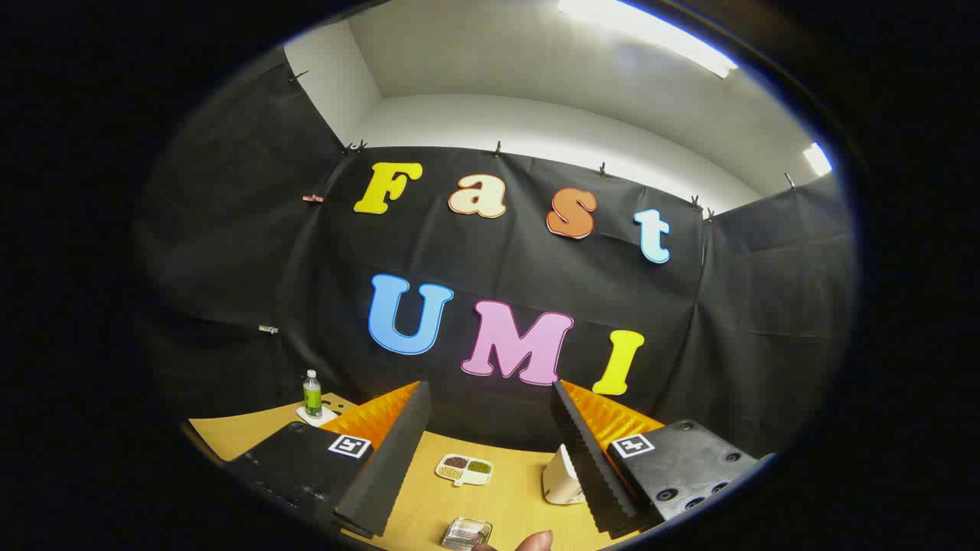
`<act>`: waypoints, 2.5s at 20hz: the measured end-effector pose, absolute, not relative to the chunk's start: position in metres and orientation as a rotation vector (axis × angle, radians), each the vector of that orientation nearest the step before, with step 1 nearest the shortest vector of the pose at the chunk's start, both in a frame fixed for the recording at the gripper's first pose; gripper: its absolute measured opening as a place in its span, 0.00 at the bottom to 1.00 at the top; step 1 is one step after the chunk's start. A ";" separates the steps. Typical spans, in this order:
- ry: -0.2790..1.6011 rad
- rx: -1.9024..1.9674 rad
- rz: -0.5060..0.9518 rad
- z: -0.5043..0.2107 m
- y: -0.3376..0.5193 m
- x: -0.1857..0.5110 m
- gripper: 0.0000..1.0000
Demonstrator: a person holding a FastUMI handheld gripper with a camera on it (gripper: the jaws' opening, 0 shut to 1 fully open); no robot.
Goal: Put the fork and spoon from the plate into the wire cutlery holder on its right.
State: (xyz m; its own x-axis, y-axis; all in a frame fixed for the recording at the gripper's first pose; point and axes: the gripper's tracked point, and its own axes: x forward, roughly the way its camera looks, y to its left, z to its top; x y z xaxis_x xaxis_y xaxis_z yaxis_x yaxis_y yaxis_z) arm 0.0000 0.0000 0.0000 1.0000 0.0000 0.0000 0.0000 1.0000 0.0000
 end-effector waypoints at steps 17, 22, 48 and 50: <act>0.191 0.080 0.086 -0.052 0.040 0.008 0.98; 0.375 0.181 0.200 -0.099 0.089 0.016 0.98; 1.253 0.074 0.369 -0.424 0.262 0.015 0.49; 1.289 0.065 0.356 -0.435 0.263 0.011 0.49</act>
State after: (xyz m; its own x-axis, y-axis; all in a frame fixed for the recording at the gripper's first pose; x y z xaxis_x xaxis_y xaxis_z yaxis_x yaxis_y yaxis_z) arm 0.0112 0.2632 -0.4346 0.2316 0.2946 -0.9271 -0.2225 0.9438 0.2443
